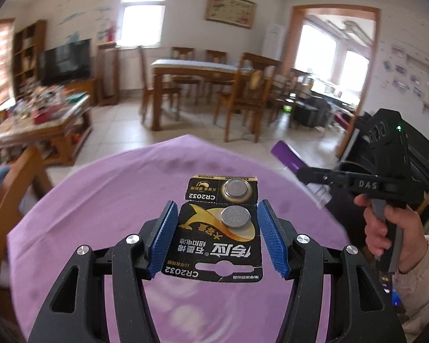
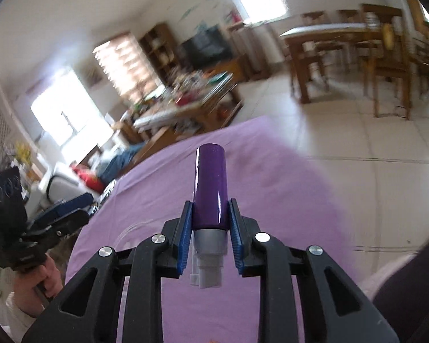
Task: Collect trash
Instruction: 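Carry the tube and battery card to the black bin and open both tools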
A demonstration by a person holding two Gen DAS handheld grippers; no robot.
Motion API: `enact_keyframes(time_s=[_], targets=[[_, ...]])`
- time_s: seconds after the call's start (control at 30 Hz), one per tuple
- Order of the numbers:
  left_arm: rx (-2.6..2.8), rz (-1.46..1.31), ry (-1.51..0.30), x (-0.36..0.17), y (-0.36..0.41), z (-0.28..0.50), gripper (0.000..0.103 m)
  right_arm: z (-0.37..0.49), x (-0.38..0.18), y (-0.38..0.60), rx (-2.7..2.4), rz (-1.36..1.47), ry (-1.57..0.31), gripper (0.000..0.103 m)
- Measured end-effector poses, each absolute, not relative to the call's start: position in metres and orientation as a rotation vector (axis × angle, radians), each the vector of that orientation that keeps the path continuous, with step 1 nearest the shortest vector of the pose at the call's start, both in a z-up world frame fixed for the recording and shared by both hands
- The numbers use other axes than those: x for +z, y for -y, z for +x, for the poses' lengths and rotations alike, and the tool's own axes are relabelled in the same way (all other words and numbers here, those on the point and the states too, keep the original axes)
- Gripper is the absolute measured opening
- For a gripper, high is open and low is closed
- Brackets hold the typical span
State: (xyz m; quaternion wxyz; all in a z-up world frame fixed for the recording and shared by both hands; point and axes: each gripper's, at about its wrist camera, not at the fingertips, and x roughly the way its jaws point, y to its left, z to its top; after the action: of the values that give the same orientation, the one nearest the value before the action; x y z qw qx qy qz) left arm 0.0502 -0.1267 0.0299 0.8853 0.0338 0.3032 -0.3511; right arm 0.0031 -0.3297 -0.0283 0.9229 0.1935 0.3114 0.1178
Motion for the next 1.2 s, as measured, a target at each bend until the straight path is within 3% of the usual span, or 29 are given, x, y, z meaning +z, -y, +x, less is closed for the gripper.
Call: enact_keyframes(time_s=[0.3, 0.67, 0.93, 1.2], targets=[[-1.034, 0.077, -0.644, 0.019, 0.275, 0.026, 0.058, -0.095, -0.026, 0.467, -0.043, 0.490, -0.516, 0.024], [-1.301, 0.075, -0.728, -0.026, 0.446, -0.013, 0.058, -0.167, -0.069, 0.567, -0.285, 0.618, -0.489, 0.024], [-1.323, 0.133, -0.771, -0.055, 0.523, -0.032, 0.058, -0.186, -0.089, 0.585, -0.299, 0.664, -0.489, 0.024], [-1.301, 0.183, -0.782, -0.062, 0.548, -0.039, 0.058, -0.203, -0.093, 0.596, -0.292, 0.685, -0.476, 0.025]])
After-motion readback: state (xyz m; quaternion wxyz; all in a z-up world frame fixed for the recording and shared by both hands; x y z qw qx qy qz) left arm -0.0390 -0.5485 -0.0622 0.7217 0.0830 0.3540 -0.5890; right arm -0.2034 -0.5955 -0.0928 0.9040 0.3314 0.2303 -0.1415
